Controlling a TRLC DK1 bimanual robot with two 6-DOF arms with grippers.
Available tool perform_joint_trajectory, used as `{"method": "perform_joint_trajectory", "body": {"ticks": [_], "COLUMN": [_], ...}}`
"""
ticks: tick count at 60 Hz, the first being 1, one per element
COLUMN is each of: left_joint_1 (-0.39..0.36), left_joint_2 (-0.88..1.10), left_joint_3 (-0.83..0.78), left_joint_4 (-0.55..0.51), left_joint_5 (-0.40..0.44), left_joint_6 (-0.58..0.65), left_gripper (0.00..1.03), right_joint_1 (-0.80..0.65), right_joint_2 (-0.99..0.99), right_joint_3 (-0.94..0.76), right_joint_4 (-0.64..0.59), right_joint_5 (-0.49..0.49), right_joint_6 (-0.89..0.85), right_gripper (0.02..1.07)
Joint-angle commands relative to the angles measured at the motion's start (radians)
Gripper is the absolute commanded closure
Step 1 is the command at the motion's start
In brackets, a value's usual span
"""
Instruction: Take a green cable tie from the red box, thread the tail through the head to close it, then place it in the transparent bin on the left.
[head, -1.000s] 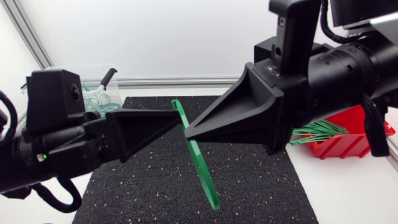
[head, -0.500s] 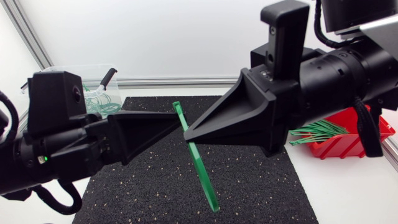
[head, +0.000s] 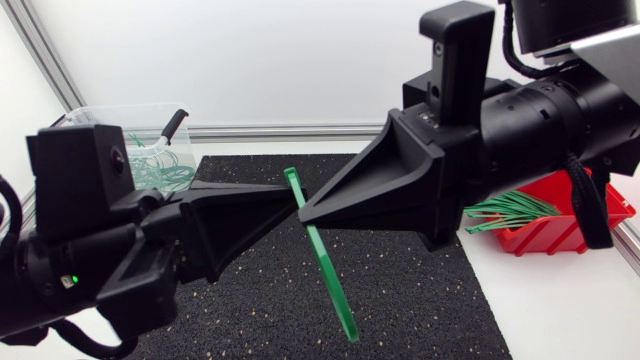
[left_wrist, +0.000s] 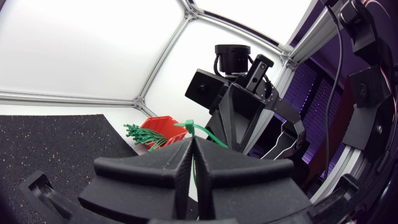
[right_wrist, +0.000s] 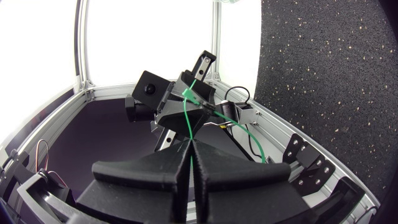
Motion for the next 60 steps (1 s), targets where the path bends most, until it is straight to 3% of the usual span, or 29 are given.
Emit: {"method": "perform_joint_trajectory", "body": {"ticks": [1,9,25,49,60], "left_joint_1": [-0.044,-0.064,-0.173,-0.259,-0.259], "left_joint_2": [-0.018,-0.023,-0.021,-0.023,-0.023], "left_joint_3": [-0.011,-0.02,-0.057,-0.043,-0.045], "left_joint_4": [0.013,0.014,0.04,0.042,0.04], "left_joint_5": [-0.022,-0.062,-0.203,-0.291,-0.303], "left_joint_6": [0.074,0.124,0.246,0.292,0.308], "left_gripper": [1.0,0.99,0.99,0.99,0.99], "right_joint_1": [-0.01,-0.013,-0.019,-0.046,-0.049], "right_joint_2": [0.021,0.016,-0.011,0.018,0.016], "right_joint_3": [-0.003,0.011,0.034,0.011,0.001], "right_joint_4": [-0.014,-0.031,-0.04,-0.048,-0.047], "right_joint_5": [0.007,0.006,0.006,0.012,0.015], "right_joint_6": [0.029,0.029,0.029,0.029,0.029], "right_gripper": [1.01,1.01,1.01,1.01,1.0]}}
